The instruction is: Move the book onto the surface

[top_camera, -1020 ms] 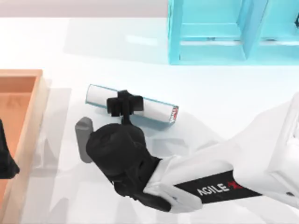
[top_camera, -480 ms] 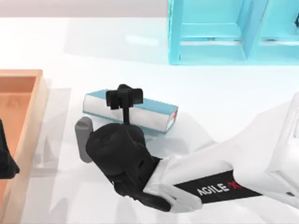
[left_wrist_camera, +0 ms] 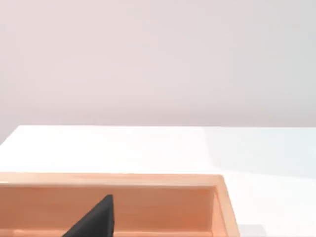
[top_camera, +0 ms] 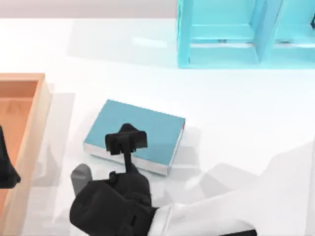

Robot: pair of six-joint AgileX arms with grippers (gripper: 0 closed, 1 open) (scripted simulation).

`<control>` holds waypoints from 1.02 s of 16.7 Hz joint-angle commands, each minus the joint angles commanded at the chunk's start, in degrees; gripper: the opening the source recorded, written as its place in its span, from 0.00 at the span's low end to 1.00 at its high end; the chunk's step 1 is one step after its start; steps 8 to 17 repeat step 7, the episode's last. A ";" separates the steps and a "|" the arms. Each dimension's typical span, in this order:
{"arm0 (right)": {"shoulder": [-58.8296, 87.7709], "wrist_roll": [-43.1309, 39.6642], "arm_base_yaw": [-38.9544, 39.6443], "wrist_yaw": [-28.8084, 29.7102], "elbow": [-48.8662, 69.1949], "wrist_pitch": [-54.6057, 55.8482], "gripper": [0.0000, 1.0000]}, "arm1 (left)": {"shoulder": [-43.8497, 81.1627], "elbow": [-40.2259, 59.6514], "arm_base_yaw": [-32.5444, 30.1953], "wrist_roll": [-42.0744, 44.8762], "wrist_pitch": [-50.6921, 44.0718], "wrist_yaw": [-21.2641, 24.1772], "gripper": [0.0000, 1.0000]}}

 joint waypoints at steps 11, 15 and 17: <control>-5.99 14.42 11.66 8.63 -2.93 -13.45 1.00 | 0.00 0.00 0.00 0.00 0.00 0.00 1.00; -5.99 14.42 11.66 8.63 -2.93 -13.45 1.00 | 0.00 0.00 0.00 0.00 0.00 0.00 1.00; -5.99 14.42 11.66 8.63 -2.93 -13.45 1.00 | 0.00 0.00 0.00 0.00 0.00 0.00 1.00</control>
